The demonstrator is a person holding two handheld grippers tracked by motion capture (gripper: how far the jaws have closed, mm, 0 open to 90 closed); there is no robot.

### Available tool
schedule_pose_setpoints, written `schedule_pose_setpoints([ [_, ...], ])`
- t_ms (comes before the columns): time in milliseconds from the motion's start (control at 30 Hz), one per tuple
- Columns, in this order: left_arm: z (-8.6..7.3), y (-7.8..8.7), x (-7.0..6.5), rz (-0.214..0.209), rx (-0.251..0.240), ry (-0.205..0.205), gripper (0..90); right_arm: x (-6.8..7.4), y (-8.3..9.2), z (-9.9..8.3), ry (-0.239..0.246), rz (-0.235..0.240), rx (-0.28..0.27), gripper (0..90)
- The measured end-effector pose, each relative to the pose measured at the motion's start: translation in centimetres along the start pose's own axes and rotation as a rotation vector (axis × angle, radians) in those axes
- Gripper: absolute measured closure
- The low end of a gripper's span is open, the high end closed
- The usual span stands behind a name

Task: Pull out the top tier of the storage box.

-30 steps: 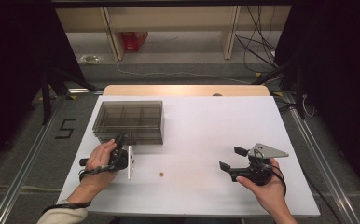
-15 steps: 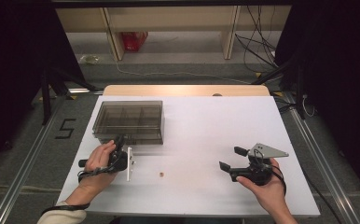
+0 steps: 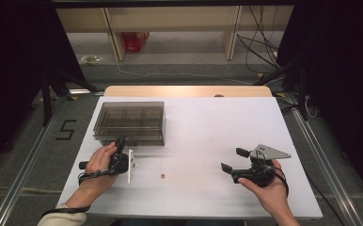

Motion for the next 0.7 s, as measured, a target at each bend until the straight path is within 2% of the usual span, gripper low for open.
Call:
schedule_pose_setpoints([
  [333,0.00,0.02,0.00,0.001,-0.002,-0.002,79.5,0.02,-0.03,0.00,0.001,0.001,0.000,16.0],
  [533,-0.07,0.03,0.07,-0.012,-0.013,0.016,79.2,0.01,0.00,0.00,0.000,0.001,0.000,16.0],
  [667,-0.27,0.22,0.06,-0.039,-0.024,0.040,74.9,0.00,0.04,0.04,0.001,0.003,-0.004,16.0],
  [700,-0.31,0.31,-0.19,-0.073,-0.042,0.062,70.8,-0.02,0.05,0.04,0.000,0.003,-0.004,16.0],
])
Point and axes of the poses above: each handheld gripper's, and its own axes: y roughly backward along the jaws, z roughly out of its top, x roughly to its left, the point moved 9 cm from there along -y, roughly forward along the jaws, and after that the axes turned 9 degrees about -y, right-handed, at the moved point
